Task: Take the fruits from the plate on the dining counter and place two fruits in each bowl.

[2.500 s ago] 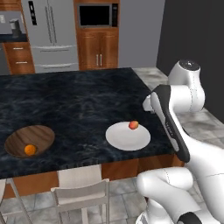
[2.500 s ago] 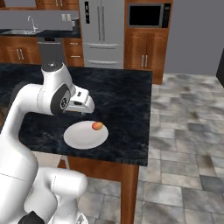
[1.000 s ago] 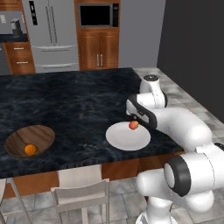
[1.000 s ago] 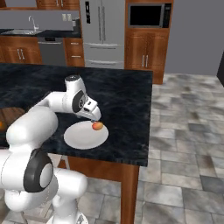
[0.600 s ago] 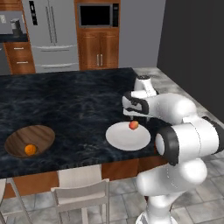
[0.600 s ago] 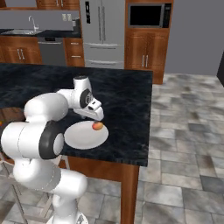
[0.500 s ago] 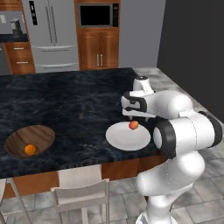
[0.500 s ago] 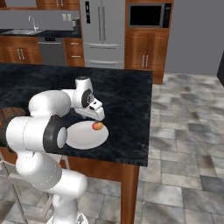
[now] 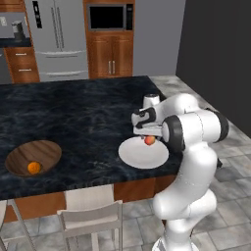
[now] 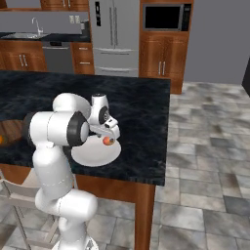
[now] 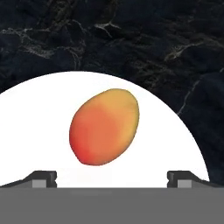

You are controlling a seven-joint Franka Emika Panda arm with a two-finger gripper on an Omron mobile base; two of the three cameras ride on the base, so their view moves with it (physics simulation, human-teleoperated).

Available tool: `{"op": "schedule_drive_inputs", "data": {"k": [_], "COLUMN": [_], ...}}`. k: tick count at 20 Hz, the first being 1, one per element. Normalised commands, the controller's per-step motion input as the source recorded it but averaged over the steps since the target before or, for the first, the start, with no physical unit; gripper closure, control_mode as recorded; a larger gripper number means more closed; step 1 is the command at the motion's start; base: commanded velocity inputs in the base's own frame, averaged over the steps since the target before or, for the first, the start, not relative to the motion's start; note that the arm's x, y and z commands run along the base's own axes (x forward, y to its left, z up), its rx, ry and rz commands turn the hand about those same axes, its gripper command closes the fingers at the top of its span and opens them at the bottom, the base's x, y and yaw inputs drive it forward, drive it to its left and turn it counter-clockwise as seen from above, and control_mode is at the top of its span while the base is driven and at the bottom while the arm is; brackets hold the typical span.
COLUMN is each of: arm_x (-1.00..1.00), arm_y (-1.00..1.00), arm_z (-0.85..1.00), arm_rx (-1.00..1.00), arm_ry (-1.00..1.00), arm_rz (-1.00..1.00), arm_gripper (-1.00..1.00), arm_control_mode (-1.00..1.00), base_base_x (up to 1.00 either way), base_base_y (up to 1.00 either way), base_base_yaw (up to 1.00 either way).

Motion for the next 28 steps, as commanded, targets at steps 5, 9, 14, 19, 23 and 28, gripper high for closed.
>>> {"op": "schedule_drive_inputs", "data": {"k": [5, 9, 14, 19, 23, 28], "arm_x": [0.34, 0.26, 0.04, 0.00, -0.13, -0.52], "arm_y": [0.00, 0.00, 0.00, 0.00, -0.01, 0.00], "arm_z": [-0.44, -0.19, -0.29, -0.23, 0.03, 0.59], "arm_rx": [0.00, 0.00, 0.00, 0.00, 0.00, 0.02], "arm_ry": [0.00, 0.00, 0.00, 0.00, -0.01, 0.00], "arm_rz": [-0.02, 0.00, 0.00, 0.00, 0.00, 0.01], "arm_gripper": [-1.00, -1.00, 1.00, 1.00, 1.00, 1.00], "arm_control_mode": [-1.00, -1.00, -1.00, -1.00, -1.00, -1.00], "base_base_x": [0.00, 0.00, 0.00, 0.00, 0.00, 0.00], "base_base_y": [0.00, 0.00, 0.00, 0.00, 0.00, 0.00], "base_base_yaw": [0.00, 0.00, 0.00, 0.00, 0.00, 0.00]}}
